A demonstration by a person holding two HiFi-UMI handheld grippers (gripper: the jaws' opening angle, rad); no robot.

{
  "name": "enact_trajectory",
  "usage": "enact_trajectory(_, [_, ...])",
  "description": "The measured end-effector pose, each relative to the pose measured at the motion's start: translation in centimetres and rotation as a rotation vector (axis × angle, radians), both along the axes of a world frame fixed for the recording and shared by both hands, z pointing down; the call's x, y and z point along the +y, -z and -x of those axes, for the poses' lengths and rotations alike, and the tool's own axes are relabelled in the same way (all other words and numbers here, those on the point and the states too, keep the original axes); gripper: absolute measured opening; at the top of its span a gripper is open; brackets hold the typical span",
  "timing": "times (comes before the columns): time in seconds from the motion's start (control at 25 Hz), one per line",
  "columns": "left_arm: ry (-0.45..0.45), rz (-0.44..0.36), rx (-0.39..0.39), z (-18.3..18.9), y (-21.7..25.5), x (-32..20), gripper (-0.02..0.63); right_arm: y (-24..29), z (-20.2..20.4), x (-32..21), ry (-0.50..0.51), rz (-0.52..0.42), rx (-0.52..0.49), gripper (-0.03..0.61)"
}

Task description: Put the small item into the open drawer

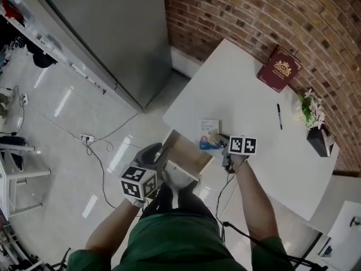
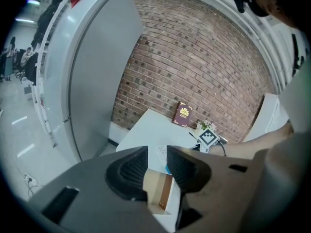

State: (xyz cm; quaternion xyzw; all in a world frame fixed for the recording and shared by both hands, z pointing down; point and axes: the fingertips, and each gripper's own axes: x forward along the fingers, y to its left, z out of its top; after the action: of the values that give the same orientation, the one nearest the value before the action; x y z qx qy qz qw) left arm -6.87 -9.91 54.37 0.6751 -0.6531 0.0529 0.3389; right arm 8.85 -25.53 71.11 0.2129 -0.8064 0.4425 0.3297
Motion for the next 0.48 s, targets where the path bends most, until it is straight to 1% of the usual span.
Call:
enact_trajectory(0.2, [-0.015, 0.004, 0.014, 0.1, -0.4, -0.1, 0.111, 0.4, 0.6, 1.4, -0.028, 0.054, -0.061, 0.032])
enact_trajectory(0.24, [-0.019, 0.005, 0.017, 0.1, -0.4, -0.1, 0.11, 0.6, 0.8, 1.8, -0.033, 0.059, -0.078, 0.015])
enact_trajectory(0.48, [-0.038, 0.007, 0.032, 0.3, -0.8, -0.1, 0.107, 1.7, 1.4, 2.8, -0.05, 0.043, -0.126, 0.009])
